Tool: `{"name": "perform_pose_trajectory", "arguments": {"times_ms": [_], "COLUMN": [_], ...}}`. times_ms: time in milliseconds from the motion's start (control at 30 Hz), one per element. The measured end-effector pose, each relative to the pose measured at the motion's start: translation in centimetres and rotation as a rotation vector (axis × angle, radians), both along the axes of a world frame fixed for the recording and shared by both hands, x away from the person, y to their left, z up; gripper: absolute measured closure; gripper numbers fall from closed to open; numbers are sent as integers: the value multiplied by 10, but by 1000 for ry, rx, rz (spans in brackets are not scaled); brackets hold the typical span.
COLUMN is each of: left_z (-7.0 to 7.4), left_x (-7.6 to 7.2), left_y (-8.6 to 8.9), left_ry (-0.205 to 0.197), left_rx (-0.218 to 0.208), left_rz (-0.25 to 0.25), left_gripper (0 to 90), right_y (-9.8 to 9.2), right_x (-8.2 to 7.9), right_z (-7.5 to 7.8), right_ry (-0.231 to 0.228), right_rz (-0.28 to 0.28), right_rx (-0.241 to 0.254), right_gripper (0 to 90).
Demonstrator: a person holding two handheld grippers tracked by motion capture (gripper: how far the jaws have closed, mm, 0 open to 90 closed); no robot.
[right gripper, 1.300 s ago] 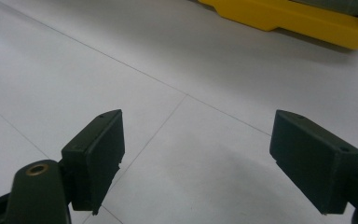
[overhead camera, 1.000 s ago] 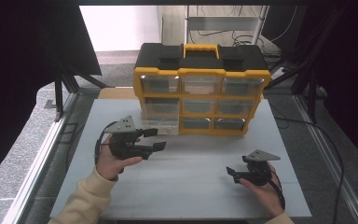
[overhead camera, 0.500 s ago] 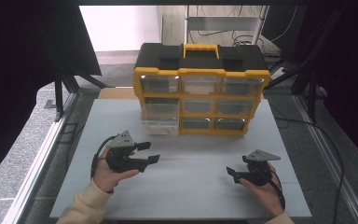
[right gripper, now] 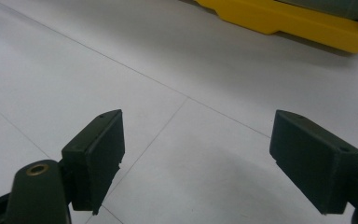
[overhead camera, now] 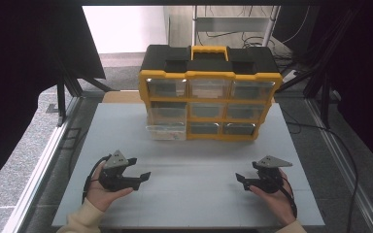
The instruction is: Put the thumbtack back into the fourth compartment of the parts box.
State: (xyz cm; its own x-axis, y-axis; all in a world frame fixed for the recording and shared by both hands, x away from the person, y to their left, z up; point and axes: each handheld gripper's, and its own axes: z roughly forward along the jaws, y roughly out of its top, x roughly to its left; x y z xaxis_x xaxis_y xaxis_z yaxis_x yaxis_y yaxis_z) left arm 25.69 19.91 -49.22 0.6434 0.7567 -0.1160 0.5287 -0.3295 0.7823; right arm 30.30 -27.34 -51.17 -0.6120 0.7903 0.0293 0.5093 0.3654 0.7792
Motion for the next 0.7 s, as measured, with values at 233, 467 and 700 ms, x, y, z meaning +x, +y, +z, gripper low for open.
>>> {"name": "perform_pose_trajectory", "arguments": {"times_ms": [233, 467, 700], "left_z": [-10, -11, -10], "left_x": [-4, -4, -2], "left_y": [7, 13, 13], "left_ry": [-6, 0, 2], "left_rx": [41, 24, 18], "left_rz": [40, 48, 41], "left_gripper": [204, 196, 197], "right_y": [0, 1, 1], "right_x": [0, 0, 0], "right_z": [0, -1, -1], "right_ry": [2, 1, 0], "right_rz": [5, 6, 8], "right_rx": [-2, -2, -5], "right_gripper": [182, 182, 181]}}
